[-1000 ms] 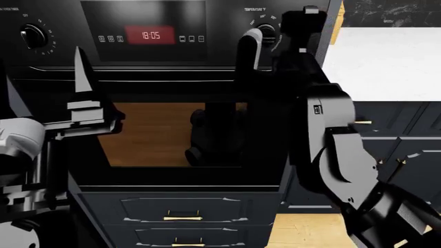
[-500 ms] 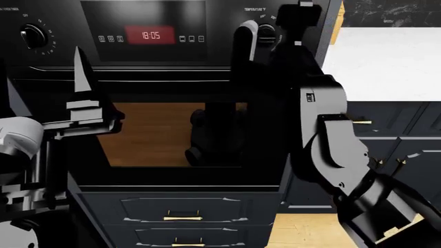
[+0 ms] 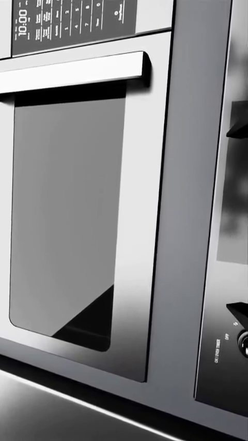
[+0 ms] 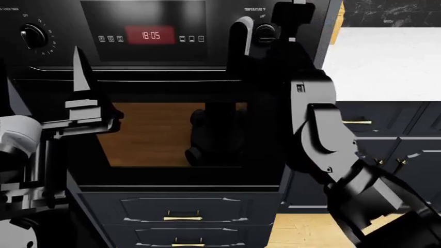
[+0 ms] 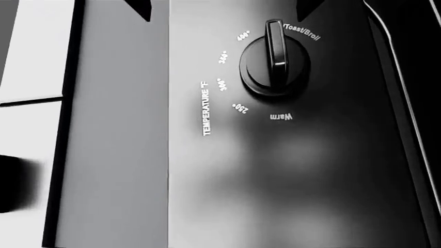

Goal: Preheat the oven by turning the temperature knob.

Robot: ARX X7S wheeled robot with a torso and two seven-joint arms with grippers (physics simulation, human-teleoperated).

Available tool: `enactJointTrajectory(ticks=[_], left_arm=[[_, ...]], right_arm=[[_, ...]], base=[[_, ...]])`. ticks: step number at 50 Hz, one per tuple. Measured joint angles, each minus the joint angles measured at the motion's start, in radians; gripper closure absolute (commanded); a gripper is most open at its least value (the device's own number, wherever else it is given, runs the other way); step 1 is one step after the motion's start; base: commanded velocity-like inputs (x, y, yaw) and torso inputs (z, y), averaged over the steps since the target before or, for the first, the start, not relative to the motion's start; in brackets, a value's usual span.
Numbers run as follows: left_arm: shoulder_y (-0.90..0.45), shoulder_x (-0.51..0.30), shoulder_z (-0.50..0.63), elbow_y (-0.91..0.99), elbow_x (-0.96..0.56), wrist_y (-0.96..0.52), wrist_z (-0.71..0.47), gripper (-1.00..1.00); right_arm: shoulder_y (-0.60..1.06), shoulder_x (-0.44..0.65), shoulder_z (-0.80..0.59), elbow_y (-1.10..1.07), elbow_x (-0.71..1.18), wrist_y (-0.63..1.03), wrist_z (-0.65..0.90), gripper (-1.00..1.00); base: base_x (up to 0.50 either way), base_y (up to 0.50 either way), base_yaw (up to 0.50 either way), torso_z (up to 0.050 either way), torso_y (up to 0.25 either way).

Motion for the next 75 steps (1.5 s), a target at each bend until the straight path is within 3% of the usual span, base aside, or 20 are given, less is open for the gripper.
enactJointTrajectory(ticks=[75], left_arm=[[-0.002,-0.017,0.024,-0.036,0.001,0.029,-0.013,-1.00]], right_arm=[[0.041,-0.072,0.007,0.252,0.089,-0.091,0.138,-1.00]], base=[[0.00,0.00,0.00,0.000,0.000]])
